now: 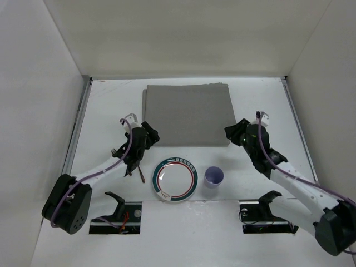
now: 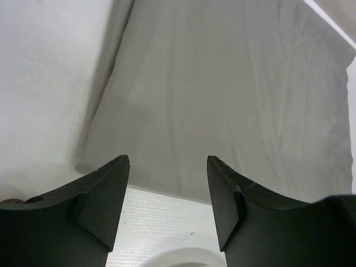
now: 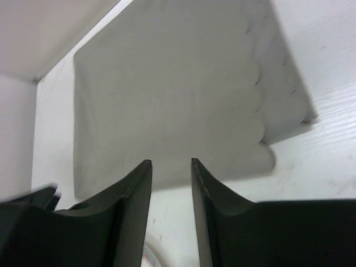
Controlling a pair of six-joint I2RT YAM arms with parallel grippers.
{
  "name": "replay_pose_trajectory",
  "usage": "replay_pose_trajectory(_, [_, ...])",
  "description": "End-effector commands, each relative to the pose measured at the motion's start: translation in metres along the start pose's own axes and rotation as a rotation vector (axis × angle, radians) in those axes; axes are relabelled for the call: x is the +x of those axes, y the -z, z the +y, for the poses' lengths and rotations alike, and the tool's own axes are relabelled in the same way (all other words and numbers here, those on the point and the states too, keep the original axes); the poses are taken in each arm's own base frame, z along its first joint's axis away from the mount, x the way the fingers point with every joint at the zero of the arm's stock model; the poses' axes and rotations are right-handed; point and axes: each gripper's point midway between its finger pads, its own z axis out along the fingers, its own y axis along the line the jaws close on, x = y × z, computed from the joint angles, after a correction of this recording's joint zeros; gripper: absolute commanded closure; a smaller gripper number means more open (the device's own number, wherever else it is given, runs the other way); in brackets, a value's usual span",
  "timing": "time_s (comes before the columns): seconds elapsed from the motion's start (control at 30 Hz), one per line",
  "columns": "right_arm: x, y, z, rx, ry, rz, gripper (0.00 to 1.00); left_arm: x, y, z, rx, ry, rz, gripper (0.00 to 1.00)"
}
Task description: Set the dinner table for one person
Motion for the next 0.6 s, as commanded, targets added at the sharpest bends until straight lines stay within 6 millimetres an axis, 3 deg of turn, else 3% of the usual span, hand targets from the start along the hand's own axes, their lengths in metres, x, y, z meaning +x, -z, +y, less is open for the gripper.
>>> replay_pose_trajectory(0.0, [0.015, 0.031, 0.002, 0.023, 0.172, 0.057, 0.66, -0.002, -0.004, -0.016, 0.02, -0.021, -0.011, 0.44])
replay_pose_trajectory(0.03, [0.02, 0.042, 0.006, 0.015, 0.211, 0.082, 0.76, 0.001, -0.006, -0.021, 0.031, -0.028, -0.006, 0.45])
replay_pose_trajectory(0.1, [0.03, 0.064, 0.013, -0.002, 0.284, 0.14, 0.85, 0.004, -0.009, -0.029, 0.051, -0.042, -0.008, 0.49])
replay_pose_trajectory(0.23, [0.041, 0.105, 0.018, -0.005, 0.384, 0.234, 0.88, 0.001, -0.007, -0.048, 0.116, -0.078, -0.055, 0.57])
replay_pose_trajectory(0.33, [0.05, 0.129, 0.005, 0.054, 0.476, 0.302, 0.79, -0.002, -0.004, -0.053, 0.14, -0.105, -0.095, 0.57])
replay_pose_trajectory(0.47, [0.066, 0.143, -0.009, 0.102, 0.566, 0.402, 0.49, 0.0, -0.003, -0.052, 0.152, -0.105, -0.122, 0.57])
replay_pose_trajectory(0.57, [0.083, 0.148, -0.005, 0.076, 0.587, 0.481, 0.45, 0.004, -0.004, -0.047, 0.145, -0.111, -0.111, 0.56])
